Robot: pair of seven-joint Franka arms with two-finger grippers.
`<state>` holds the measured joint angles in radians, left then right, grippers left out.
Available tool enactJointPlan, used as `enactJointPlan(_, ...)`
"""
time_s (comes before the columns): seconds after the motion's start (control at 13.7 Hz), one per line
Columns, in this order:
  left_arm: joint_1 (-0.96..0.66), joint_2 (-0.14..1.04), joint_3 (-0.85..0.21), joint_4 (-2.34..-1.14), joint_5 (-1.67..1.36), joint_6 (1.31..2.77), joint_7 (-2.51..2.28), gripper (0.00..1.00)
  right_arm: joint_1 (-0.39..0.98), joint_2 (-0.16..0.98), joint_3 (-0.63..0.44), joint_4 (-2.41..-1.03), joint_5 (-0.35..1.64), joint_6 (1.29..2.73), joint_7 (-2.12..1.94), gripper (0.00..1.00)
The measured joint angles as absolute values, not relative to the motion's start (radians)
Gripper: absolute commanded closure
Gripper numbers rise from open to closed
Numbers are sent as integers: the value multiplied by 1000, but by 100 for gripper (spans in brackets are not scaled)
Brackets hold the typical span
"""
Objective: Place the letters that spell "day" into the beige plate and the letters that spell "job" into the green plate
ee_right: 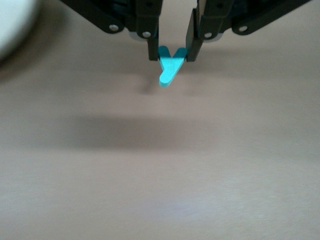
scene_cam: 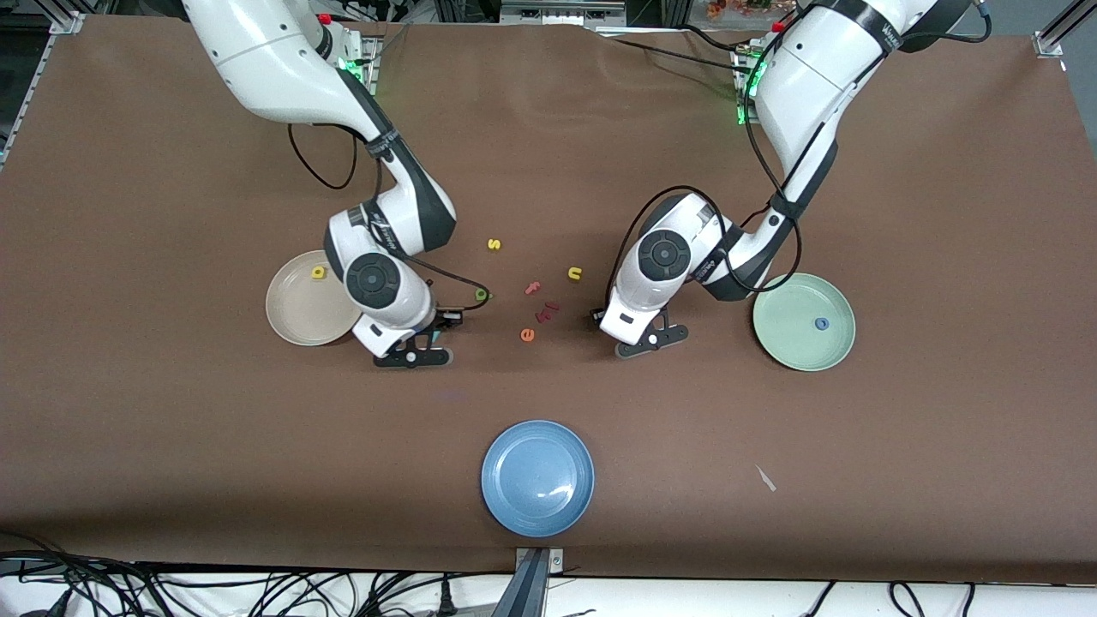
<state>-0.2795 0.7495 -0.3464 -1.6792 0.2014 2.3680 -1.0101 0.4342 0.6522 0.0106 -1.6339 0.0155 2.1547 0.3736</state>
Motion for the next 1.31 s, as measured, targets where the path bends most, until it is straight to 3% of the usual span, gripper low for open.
enactJointPlan(0.15,-291,757,-346,-1679,201,2365,-1012,43,431,605,-61,-1637,16,2065,304,93)
enactJointPlan(0.29,-299,761,-346,-1680,201,2361,-1014,51,422,571,-131,-1667,16,2013,222,93)
enactJointPlan(0.58,-299,765,-344,-1679,201,2355,-1015,84,410,531,-198,-1849,17,2041,95,91)
enactJointPlan(0.66,-299,763,-343,-1679,201,2349,-1015,97,409,531,-200,-1898,17,2085,90,69)
enactJointPlan(0.73,-299,762,-343,-1677,201,2343,-1015,100,411,531,-199,-1940,17,2137,88,26)
enactJointPlan(0.8,-299,762,-343,-1675,201,2335,-1015,100,413,531,-199,-1973,17,2176,88,0)
enactJointPlan(1.09,-277,747,-338,-1651,201,2262,-1015,100,416,499,-199,-1987,17,2192,88,0)
enactJointPlan(1.31,-167,646,-350,-1622,194,2059,-928,100,422,450,-175,-1928,37,2108,107,0)
